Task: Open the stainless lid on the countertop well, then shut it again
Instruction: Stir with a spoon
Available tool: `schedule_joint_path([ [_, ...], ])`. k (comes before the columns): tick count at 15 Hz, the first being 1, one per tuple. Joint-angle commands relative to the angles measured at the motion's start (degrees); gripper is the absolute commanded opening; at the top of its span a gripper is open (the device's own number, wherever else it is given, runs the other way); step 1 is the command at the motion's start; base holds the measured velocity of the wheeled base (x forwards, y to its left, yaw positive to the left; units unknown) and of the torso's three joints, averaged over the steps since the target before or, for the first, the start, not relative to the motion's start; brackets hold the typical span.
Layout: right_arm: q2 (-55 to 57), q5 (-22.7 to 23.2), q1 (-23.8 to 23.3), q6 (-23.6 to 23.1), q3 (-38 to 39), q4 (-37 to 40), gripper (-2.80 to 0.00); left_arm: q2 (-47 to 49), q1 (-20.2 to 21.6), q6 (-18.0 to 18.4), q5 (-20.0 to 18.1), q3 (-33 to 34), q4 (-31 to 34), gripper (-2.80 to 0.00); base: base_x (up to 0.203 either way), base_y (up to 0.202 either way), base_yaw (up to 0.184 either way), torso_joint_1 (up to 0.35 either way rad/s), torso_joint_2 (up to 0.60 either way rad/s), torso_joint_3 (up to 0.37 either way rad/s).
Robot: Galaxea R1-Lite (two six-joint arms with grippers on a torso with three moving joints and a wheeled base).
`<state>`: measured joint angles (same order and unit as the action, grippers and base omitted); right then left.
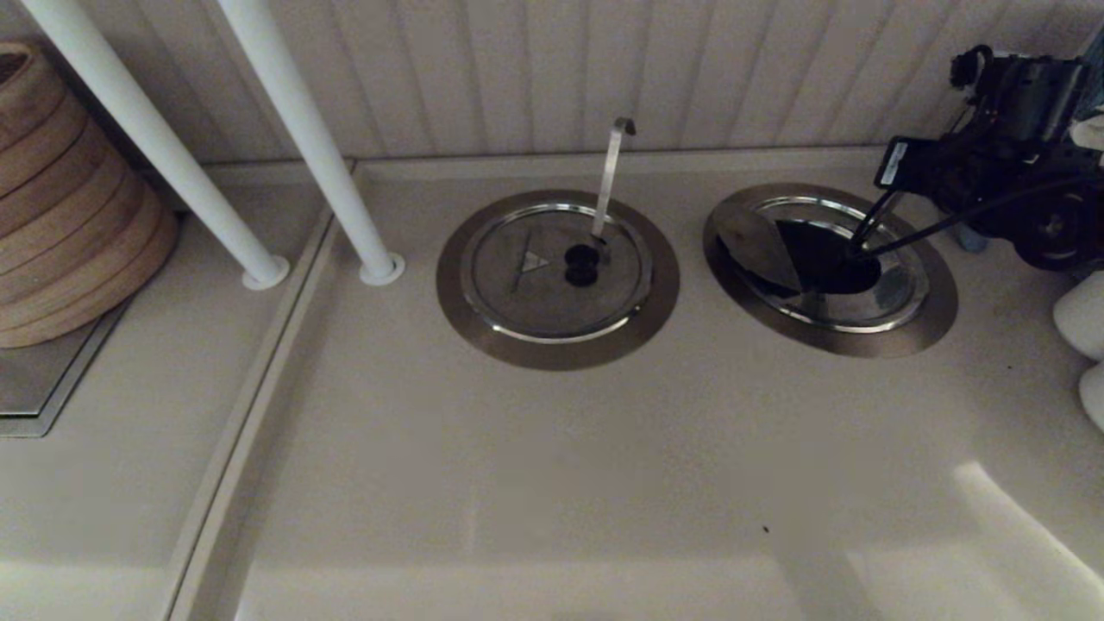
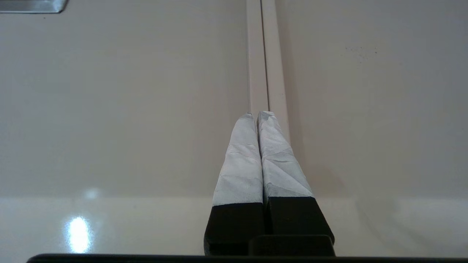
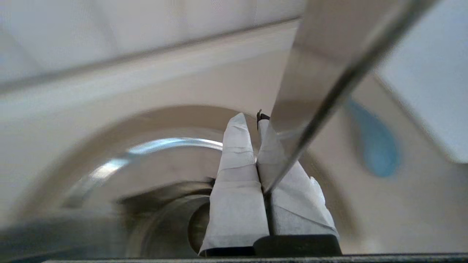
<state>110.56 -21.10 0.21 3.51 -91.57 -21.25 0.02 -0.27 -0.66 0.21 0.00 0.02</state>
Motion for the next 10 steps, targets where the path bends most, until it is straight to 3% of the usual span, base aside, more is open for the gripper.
schedule_joint_path([
  [1,0.19,0.7,0.62,0.96,-0.37,0.19,-2.8,0.06,0.05,-0.04,0.05,0.0,-0.02,-2.8,0.0,0.0,0.0,0.0,0.0,0.0],
  [6,-1.34,1.23,2.34,1.06,0.94,1.05,-2.8,0.06,0.0,0.03,0.06,0.0,-0.02,-2.8,0.0,0.0,0.0,0.0,0.0,0.0],
  [10,-4.09,5.44,2.34,2.99,1.78,5.05,-2.8,0.06,0.0,-0.04,0.05,0.0,-0.02,-2.8,0.0,0.0,0.0,0.0,0.0,0.0],
])
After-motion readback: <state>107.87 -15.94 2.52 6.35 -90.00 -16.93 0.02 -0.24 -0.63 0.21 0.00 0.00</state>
